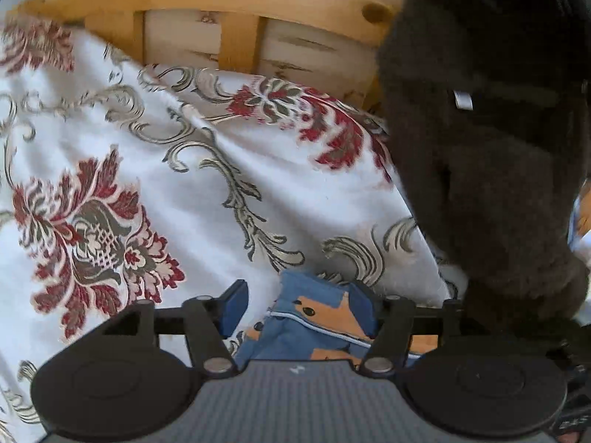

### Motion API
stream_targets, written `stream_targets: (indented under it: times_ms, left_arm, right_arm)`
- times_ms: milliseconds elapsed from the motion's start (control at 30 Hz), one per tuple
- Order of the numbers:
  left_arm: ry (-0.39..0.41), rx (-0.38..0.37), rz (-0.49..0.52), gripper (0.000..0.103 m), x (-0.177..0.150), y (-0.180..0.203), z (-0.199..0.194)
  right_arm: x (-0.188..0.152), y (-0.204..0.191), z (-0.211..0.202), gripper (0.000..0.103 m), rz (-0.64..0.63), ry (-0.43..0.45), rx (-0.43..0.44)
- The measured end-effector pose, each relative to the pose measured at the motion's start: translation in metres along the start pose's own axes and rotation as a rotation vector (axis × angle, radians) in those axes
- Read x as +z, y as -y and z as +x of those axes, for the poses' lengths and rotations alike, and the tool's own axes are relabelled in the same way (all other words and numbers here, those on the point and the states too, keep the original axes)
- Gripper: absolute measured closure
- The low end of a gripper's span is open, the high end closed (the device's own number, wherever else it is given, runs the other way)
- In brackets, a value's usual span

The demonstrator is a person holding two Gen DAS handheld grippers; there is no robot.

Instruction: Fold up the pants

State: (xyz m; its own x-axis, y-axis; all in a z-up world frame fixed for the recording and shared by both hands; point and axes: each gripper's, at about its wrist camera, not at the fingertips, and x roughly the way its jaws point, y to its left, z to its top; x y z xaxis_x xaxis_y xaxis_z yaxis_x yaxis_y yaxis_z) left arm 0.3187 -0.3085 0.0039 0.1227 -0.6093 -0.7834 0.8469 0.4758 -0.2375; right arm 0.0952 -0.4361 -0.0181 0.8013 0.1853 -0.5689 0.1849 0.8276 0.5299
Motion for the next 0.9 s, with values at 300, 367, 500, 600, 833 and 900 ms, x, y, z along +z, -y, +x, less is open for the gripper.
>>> stream_targets:
  times_ms: [300, 367, 500, 600, 833, 900]
  left_arm:
    - [-0.160, -0.178, -0.089, 0.039, 0.003, -0.039, 0.033]
    - [-0.162, -0.190, -0.099, 0.040, 0.002, -0.041, 0.040]
    - [-0.173, -0.166, -0.049, 0.059, 0.001, -0.031, 0.044]
    - [-0.167, -0.156, -0.028, 0.073, -0.002, -0.024, 0.039]
    - [-0.173, -0.121, -0.077, 0.064, -0.008, -0.027, 0.039]
    - [-0.166, -0.118, -0.091, 0.066, -0.007, -0.027, 0.038]
  right_arm:
    - [0.006, -0.008, 0.018, 0.039, 0.004, -0.084, 0.011]
    - [0.010, -0.007, 0.024, 0.039, 0.029, -0.083, 0.012]
    - [0.008, -0.005, 0.024, 0.046, 0.063, -0.045, 0.015]
    - [0.006, -0.004, 0.018, 0.061, 0.045, -0.024, -0.002]
    - [0.006, -0.008, 0.030, 0.070, 0.034, -0.017, -0.089]
    - [0.006, -0.008, 0.030, 0.072, 0.027, 0.005, -0.082]
